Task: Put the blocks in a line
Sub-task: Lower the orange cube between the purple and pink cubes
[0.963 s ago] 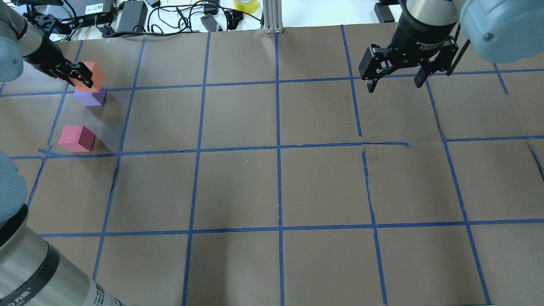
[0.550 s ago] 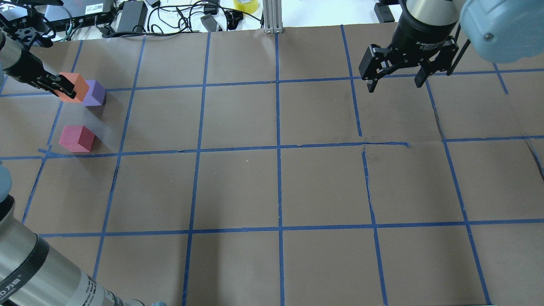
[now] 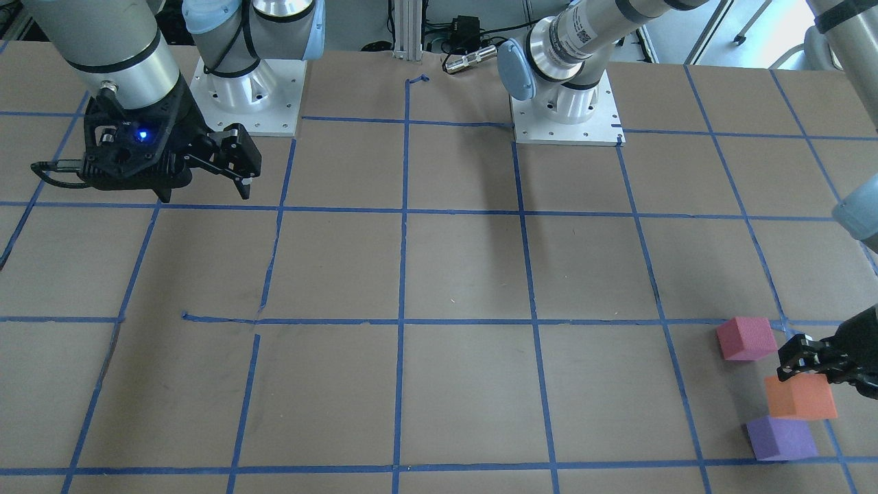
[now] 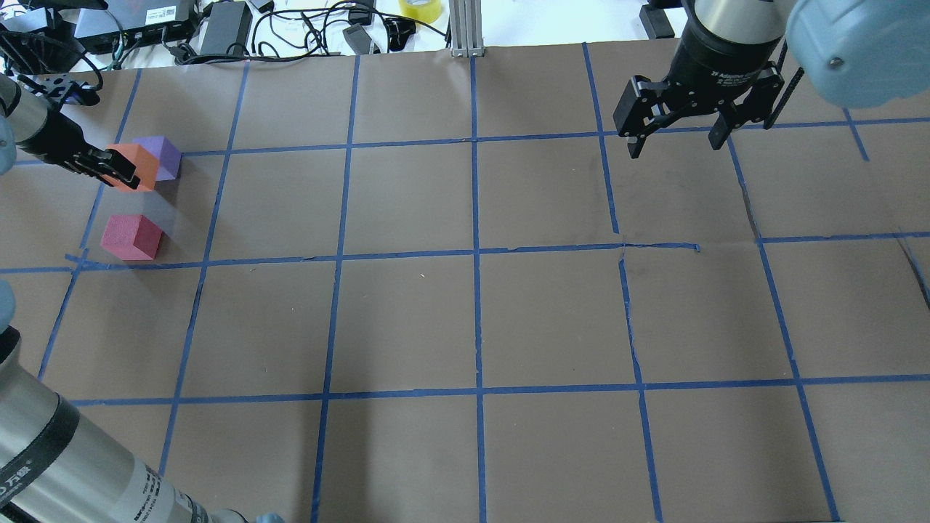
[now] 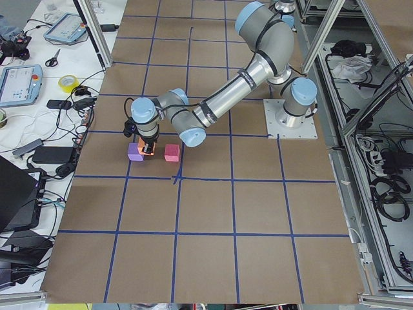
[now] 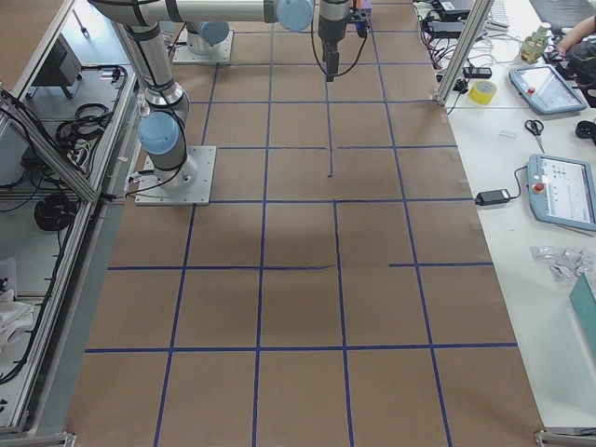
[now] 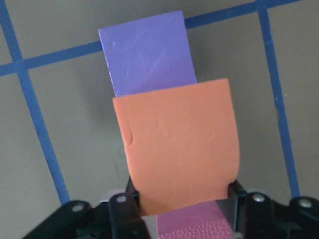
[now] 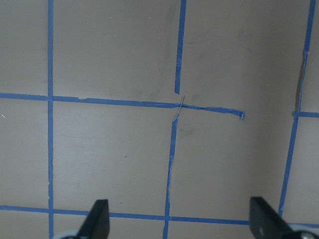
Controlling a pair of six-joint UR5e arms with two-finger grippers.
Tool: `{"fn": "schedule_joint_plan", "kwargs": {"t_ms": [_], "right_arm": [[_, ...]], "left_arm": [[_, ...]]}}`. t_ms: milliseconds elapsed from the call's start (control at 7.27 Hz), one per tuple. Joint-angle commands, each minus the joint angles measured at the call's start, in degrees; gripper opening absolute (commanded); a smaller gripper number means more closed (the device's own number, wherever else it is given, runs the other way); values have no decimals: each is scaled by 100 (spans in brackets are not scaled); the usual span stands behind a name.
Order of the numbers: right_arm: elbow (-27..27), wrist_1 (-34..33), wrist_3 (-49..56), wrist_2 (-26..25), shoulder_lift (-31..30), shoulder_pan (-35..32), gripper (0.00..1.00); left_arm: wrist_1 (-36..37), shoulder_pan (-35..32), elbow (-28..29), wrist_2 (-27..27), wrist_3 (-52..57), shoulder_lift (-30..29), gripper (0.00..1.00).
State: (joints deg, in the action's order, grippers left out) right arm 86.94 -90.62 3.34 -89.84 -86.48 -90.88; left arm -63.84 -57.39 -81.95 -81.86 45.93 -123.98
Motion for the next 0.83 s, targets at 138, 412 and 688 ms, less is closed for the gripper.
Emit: {"fn": "schedule_joint_plan", "kwargs": {"t_ms": [138,412,688], "right_arm": [[7,-9,0,2,0,0,100],[-2,0,0,2,0,0,100],[7,-9,9,-7,0,0,100]], "left_arm": [[74,122,-93,4,4,135,0],[47,210,-92,3,4,181,0],[38,210,-119,30,4,59,0]]}}
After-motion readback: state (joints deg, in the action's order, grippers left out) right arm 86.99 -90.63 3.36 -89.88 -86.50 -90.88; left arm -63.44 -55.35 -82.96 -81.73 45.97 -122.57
